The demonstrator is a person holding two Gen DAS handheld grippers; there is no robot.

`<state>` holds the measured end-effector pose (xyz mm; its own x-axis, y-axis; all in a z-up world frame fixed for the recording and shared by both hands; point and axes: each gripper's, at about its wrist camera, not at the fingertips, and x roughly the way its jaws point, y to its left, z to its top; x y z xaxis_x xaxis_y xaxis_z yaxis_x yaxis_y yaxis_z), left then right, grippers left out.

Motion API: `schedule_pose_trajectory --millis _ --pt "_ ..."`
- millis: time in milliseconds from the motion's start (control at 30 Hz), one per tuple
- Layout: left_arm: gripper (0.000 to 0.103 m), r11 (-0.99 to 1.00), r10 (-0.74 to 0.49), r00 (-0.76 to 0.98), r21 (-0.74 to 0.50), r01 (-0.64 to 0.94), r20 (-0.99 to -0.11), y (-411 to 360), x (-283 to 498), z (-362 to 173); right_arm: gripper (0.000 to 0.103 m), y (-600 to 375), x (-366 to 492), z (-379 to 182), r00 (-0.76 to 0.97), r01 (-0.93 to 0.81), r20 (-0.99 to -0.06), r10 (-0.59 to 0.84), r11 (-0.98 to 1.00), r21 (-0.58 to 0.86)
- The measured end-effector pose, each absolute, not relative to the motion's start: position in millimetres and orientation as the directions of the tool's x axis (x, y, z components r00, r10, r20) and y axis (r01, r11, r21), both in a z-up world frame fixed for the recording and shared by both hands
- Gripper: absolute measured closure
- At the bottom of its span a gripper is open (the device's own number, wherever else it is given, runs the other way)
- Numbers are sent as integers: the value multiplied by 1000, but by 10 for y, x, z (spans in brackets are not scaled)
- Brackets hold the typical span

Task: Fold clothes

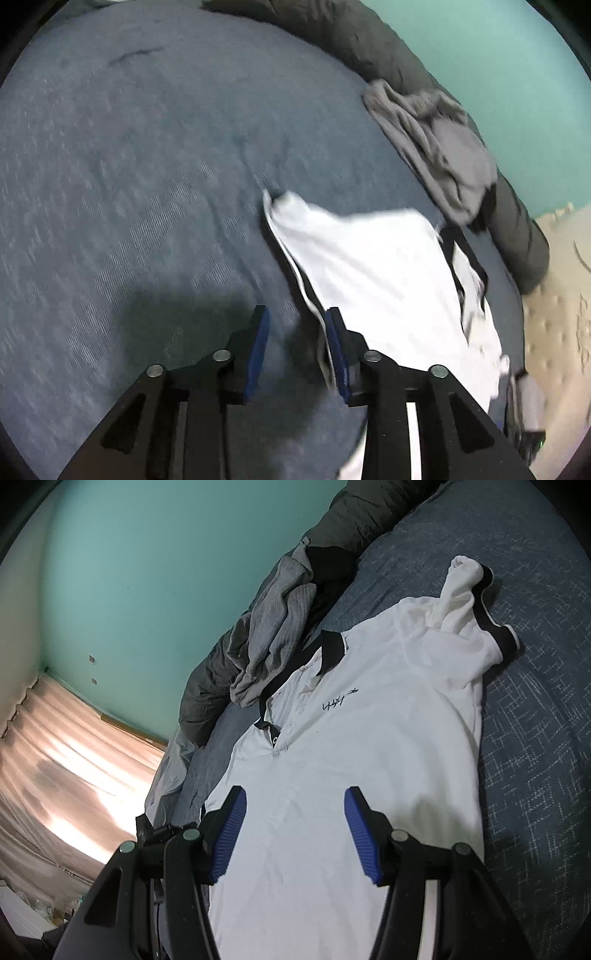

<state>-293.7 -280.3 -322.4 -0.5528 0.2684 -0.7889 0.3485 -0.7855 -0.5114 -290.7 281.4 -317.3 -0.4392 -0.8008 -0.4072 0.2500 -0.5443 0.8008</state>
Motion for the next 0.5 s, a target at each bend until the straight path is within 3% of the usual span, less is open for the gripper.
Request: schedule_pose_trajectory --millis 167,200,267,300,500 --pt "67 -804 298 -523 -506 314 -798 -2627 -2848 -3238 47 2858 -2918 -3139 -449 248 -395 -802 -536 807" --pt "70 -803 303 -527 -510 307 -794 -2611 -2809 -3246 47 2870 -2923 -3136 -451 246 -392 -802 -534 809" --pt "94 -804 310 -531 -516 296 -789 -2587 -2791 -3263 47 2885 -2932 -3134 -454 244 -390 -801 -532 811" --pt "98 -805 309 -533 -515 295 -788 -2582 -2787 -3268 47 2892 -2936 -3134 -455 243 -389 -801 -531 812" --pt "101 -813 302 -531 -505 291 -792 -2595 -2729 -3286 47 2887 -2949 -3143 -452 243 -389 -803 -530 812"
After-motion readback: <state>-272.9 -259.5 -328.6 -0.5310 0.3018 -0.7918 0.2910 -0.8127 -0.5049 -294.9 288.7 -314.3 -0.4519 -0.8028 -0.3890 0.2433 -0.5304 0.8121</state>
